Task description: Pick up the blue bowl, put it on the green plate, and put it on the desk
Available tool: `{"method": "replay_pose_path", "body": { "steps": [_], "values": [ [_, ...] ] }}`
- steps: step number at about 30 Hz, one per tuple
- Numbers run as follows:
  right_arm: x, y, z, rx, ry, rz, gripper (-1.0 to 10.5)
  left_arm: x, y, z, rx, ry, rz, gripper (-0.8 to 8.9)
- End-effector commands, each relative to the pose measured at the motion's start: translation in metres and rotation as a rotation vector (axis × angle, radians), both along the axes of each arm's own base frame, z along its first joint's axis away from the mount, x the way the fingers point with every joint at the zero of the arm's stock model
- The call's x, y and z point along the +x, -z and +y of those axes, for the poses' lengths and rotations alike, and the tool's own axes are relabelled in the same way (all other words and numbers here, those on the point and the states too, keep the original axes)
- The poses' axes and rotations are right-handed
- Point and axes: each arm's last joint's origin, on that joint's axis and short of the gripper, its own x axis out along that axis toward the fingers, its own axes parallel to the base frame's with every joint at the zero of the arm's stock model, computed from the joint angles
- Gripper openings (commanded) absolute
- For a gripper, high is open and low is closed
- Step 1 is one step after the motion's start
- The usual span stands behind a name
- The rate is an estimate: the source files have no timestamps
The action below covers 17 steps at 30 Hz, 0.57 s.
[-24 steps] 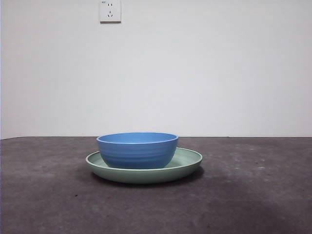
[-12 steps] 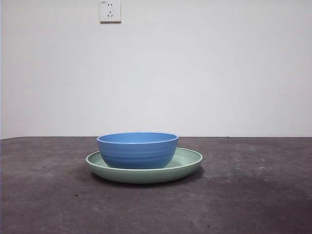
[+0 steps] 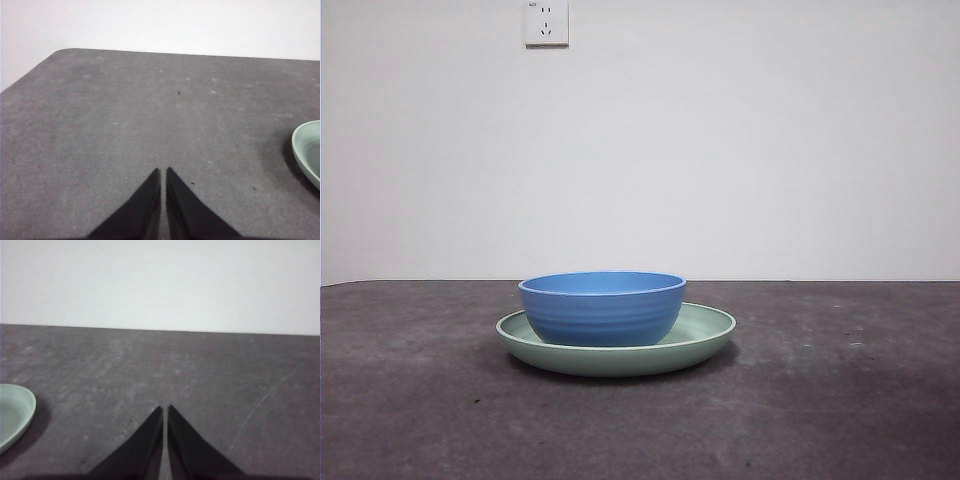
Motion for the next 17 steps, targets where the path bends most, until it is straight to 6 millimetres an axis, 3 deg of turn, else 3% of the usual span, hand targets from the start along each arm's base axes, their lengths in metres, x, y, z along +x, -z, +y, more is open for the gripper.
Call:
{"method": "replay_pose_path", "body": {
  "steps": [1, 7, 17],
  "values": [
    [0.0, 0.004, 0.0, 0.016, 0.006, 0.025, 0.1, 0.001, 0.008, 0.0, -0.002, -0.002, 0.027, 0.19],
    [-0.001, 0.016, 0.0, 0.02, 0.007, 0.157, 0.1, 0.001, 0.008, 0.0, -0.002, -0.002, 0.027, 0.19],
    [-0.001, 0.015, 0.0, 0.024, 0.006, 0.142, 0.1, 0.001, 0.008, 0.0, -0.002, -0.002, 0.027, 0.19]
  ]
}}
